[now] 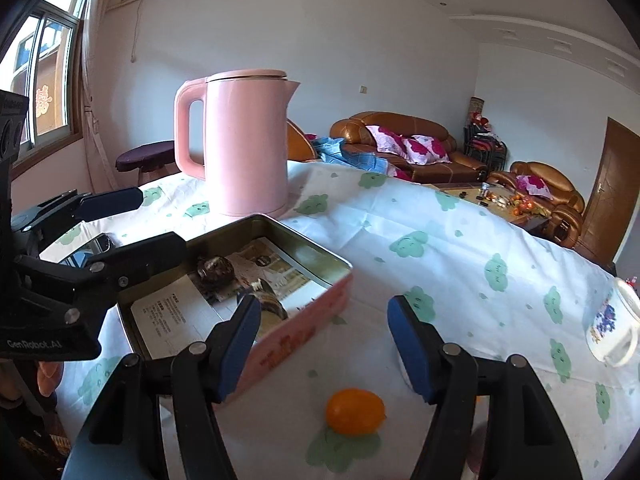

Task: Organize fruits
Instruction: 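Withdraw both open tools from the tin back toward the remaining fruits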

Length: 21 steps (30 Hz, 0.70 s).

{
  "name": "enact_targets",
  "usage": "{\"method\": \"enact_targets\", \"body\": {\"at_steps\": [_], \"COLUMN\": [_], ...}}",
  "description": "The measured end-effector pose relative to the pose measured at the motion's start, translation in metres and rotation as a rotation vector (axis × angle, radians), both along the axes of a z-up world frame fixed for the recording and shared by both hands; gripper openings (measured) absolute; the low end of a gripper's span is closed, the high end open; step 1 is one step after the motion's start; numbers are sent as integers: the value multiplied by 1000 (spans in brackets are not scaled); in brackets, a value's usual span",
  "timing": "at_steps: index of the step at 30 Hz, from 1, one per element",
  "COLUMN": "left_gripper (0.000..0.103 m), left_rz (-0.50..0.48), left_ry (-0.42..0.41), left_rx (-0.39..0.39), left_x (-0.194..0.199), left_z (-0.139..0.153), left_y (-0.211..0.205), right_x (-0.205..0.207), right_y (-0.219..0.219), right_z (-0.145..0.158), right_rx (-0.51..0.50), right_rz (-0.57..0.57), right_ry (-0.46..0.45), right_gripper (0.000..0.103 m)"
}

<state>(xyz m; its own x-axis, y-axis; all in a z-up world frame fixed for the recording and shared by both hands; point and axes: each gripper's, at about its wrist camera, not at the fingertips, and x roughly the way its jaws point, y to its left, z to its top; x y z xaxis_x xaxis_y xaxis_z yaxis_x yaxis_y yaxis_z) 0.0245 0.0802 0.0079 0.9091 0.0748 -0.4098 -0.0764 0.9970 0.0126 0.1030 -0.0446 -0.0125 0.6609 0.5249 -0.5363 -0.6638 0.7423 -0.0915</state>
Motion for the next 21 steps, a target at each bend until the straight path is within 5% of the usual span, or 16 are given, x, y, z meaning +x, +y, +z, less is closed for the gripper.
{"method": "enact_targets", "body": {"at_steps": [12,21], "left_gripper": [89,89], "left_rz": [-250,-377], "left_ry": [119,260], "left_rx": [6,2], "left_x": [13,30], "left_z": [-26,-53], "left_y": [-112,-168], "right_x": [-7,-1], "right_y": [-142,-175], "right_z": [-21,-45], "right_rx": [40,38], "right_rz": [-329,-385], "right_ry": [47,150], "right_gripper": [69,69]}}
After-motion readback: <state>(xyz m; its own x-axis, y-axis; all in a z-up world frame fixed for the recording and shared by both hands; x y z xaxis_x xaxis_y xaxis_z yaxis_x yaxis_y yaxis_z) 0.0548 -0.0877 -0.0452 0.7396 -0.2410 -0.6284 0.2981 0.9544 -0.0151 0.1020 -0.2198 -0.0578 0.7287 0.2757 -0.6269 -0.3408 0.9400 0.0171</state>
